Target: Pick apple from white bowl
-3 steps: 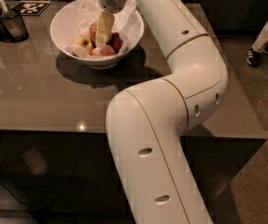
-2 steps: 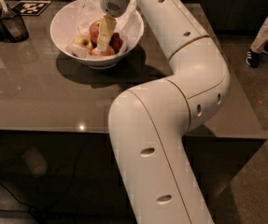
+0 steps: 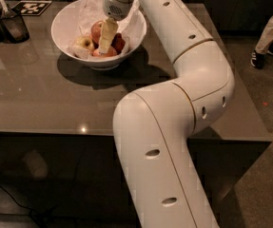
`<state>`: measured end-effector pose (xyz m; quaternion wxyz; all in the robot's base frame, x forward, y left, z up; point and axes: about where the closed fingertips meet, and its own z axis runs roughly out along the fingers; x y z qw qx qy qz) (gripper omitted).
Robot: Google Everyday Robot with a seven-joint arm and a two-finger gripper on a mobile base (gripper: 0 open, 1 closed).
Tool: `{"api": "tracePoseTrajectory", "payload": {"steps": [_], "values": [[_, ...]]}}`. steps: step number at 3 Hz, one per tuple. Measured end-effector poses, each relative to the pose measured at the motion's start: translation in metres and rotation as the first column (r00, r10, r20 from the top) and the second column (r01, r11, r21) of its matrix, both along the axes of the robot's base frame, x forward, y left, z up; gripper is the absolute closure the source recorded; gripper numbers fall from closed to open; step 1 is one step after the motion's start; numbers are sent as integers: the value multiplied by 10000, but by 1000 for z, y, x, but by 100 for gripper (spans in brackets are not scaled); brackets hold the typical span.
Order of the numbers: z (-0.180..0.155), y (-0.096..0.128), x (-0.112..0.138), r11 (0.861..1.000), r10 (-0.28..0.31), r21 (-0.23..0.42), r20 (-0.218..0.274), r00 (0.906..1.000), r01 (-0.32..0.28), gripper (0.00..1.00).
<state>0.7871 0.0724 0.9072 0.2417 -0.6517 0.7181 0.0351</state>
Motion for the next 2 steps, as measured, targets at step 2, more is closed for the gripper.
{"api": "tracePoseTrajectory", "payload": {"steps": [2], "values": [[0,0,0,10000,0,0,0,10000,0,66]]}}
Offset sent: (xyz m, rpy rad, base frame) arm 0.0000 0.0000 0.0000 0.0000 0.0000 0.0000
